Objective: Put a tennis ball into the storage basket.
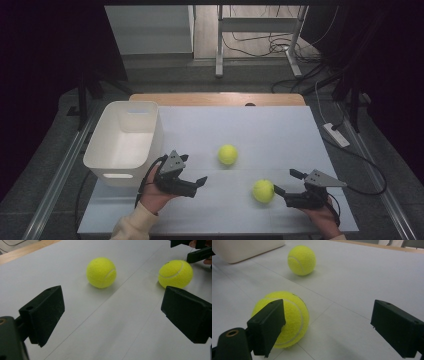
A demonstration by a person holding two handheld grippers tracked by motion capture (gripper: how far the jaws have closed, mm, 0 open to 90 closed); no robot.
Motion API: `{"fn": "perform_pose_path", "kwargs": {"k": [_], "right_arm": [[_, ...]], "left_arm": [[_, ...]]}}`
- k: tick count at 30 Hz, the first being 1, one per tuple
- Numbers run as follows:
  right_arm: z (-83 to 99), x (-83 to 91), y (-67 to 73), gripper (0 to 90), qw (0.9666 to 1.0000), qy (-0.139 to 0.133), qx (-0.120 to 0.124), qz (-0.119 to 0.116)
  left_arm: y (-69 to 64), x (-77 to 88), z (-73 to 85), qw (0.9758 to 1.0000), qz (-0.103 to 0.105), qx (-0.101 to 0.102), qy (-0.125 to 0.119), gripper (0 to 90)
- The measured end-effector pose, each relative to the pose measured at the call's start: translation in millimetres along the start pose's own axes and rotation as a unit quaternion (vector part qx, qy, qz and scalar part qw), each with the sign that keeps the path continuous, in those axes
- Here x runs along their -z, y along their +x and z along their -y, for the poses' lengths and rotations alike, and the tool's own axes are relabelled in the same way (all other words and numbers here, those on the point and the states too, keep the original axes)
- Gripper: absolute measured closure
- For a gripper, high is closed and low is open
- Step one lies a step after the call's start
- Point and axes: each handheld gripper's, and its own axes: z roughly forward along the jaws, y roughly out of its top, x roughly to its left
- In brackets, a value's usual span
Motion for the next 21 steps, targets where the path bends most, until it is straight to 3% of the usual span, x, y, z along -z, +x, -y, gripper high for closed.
{"fn": "perform_pose_path", "kwargs": {"k": [21], "right_arm": [[-0.6, -0.4, -1.1, 12.3, 1.0000, 0.000, 0.002, 0.002]], "left_arm": [[4.9, -15.4, -16.8, 0.9999, 0.007, 0.007, 0.000, 5.5]]}}
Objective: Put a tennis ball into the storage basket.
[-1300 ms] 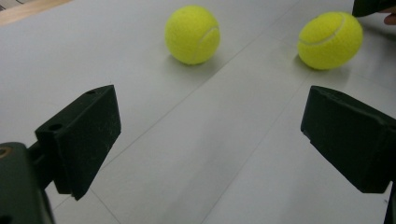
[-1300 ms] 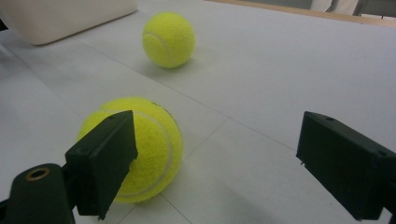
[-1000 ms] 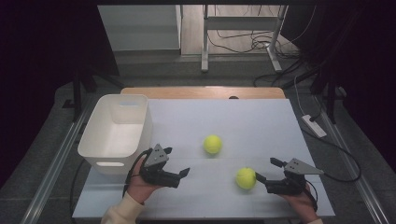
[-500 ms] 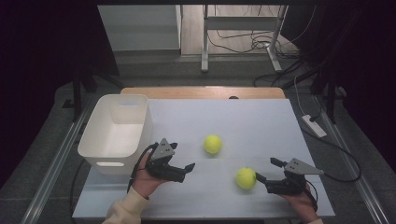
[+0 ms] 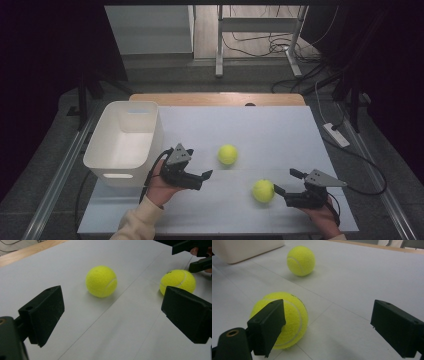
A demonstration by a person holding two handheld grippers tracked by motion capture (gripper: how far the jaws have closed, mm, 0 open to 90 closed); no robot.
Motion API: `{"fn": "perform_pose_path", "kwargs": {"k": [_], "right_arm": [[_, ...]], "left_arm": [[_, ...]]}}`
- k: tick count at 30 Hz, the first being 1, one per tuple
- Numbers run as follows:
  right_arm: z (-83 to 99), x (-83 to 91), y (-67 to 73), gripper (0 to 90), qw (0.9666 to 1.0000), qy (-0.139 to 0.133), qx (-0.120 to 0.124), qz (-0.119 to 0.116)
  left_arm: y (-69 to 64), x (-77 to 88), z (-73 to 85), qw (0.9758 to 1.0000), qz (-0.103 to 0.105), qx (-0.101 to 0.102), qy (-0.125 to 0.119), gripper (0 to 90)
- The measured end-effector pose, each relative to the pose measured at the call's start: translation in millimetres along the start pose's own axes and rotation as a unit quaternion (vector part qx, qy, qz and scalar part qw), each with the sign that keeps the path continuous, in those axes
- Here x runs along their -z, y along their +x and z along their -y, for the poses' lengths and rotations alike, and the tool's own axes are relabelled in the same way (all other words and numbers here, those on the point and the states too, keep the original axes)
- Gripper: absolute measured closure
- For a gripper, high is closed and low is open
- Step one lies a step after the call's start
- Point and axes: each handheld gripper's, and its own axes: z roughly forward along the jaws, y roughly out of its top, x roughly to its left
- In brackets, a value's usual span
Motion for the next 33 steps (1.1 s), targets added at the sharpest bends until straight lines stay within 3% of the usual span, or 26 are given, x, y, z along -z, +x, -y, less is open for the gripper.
{"fn": "perform_pose_path", "kwargs": {"k": [10, 33], "right_arm": [[1.5, 0.3, -0.2, 12.4, 1.0000, 0.000, 0.000, -0.002], [0.6, 1.1, -0.5, 12.4, 1.0000, -0.005, -0.008, -0.001]], "left_arm": [[3.7, -9.4, -16.8, 1.0000, -0.005, 0.005, -0.003, 5.2], [10.4, -34.8, -40.1, 0.9997, 0.007, 0.005, 0.021, 4.7]]}}
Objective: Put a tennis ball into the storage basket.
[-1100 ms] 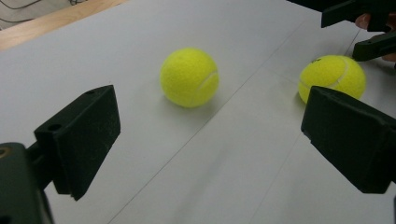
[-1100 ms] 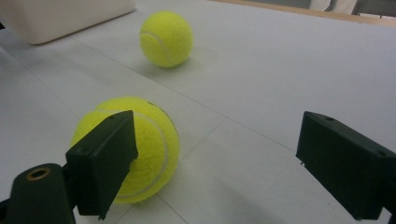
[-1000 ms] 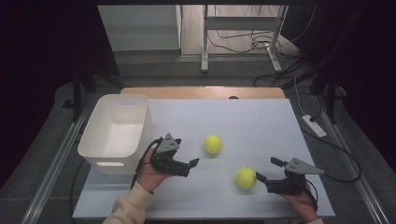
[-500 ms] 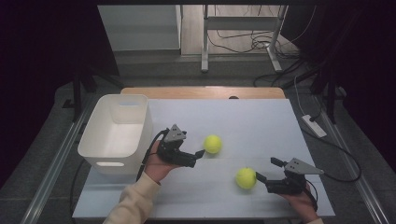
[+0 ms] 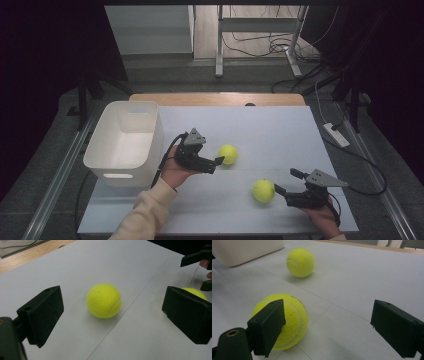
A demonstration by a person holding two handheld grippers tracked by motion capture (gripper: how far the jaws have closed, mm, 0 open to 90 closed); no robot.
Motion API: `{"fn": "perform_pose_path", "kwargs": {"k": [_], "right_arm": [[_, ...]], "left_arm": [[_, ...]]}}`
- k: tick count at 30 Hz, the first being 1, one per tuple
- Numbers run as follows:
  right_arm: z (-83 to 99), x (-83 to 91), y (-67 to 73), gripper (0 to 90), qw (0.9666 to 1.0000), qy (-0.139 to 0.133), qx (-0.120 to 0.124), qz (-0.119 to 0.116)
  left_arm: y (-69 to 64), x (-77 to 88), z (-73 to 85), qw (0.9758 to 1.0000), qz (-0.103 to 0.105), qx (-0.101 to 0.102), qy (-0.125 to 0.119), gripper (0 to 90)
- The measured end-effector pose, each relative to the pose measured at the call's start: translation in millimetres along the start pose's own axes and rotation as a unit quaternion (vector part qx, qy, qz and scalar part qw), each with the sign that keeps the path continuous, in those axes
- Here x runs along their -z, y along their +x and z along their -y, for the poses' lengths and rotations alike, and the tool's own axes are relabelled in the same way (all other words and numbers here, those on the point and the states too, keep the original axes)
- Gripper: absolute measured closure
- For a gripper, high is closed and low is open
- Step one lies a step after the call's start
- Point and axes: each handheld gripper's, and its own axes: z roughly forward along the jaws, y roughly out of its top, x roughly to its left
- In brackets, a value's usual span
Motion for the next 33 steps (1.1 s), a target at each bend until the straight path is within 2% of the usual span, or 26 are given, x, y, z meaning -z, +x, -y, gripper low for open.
{"fn": "perform_pose_path", "kwargs": {"k": [9, 17, 33], "right_arm": [[-0.3, 1.4, -1.3, 12.4, 0.9999, -0.006, -0.009, -0.002], [-0.3, 1.3, -1.2, 12.4, 1.0000, -0.007, -0.006, 0.000], [-0.1, 0.9, -1.1, 12.4, 1.0000, -0.005, -0.005, -0.001]], "left_arm": [[3.0, -14.7, -7.8, 0.9998, 0.004, -0.001, 0.017, 4.7], [3.9, -23.4, -11.9, 0.9996, 0.008, -0.002, 0.027, 4.7], [6.1, -46.0, -13.5, 0.9988, 0.002, 0.000, 0.049, 4.6]]}}
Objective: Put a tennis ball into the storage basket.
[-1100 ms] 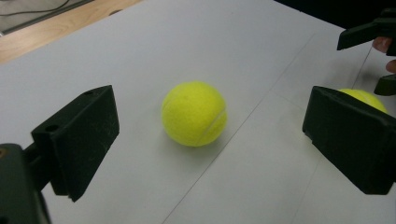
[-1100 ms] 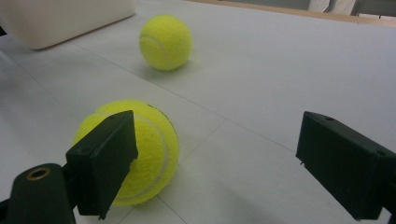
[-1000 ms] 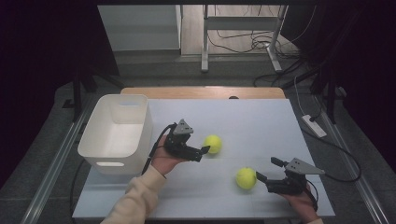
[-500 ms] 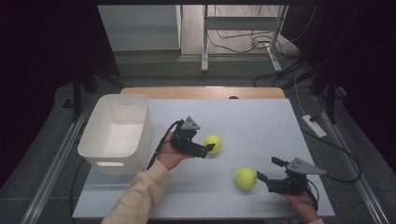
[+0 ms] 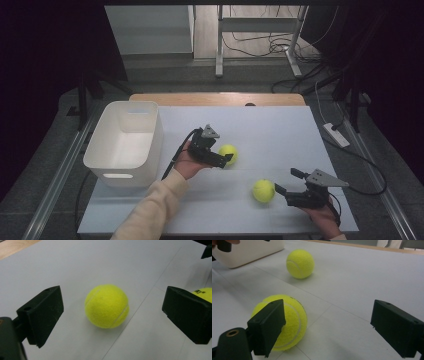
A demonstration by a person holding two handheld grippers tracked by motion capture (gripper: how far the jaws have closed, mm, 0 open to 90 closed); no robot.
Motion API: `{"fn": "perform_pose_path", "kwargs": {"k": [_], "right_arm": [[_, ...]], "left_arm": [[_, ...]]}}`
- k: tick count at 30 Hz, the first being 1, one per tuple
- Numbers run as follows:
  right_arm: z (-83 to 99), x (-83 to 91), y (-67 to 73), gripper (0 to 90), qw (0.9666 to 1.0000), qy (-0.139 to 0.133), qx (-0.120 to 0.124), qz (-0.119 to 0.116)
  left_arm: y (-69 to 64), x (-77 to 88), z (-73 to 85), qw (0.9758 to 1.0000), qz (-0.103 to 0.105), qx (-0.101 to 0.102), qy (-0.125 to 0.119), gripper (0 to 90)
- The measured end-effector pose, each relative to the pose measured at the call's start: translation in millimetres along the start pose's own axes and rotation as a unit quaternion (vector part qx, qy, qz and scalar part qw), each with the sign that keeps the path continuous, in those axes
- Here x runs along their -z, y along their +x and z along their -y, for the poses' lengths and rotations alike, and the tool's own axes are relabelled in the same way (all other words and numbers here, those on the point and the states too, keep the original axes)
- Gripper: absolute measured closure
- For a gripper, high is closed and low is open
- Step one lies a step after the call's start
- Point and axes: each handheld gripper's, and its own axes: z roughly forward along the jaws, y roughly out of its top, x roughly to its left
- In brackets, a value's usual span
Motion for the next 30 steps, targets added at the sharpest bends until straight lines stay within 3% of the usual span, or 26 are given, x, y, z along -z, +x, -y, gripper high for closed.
{"fn": "perform_pose_path", "kwargs": {"k": [17, 21, 30], "right_arm": [[0.1, 0.6, 0.5, 12.4, 1.0000, 0.000, -0.001, 0.002], [0.1, 0.6, 0.6, 12.4, 1.0000, -0.001, -0.002, 0.003], [0.3, 0.1, 0.3, 12.4, 1.0000, 0.000, -0.001, 0.002]], "left_arm": [[5.7, -17.1, -1.9, 0.9998, 0.002, 0.008, 0.017, 4.6], [5.4, -19.1, -2.2, 0.9998, 0.002, 0.002, 0.022, 4.5], [8.7, -34.3, -0.8, 0.9992, 0.005, 0.006, 0.039, 4.2]]}}
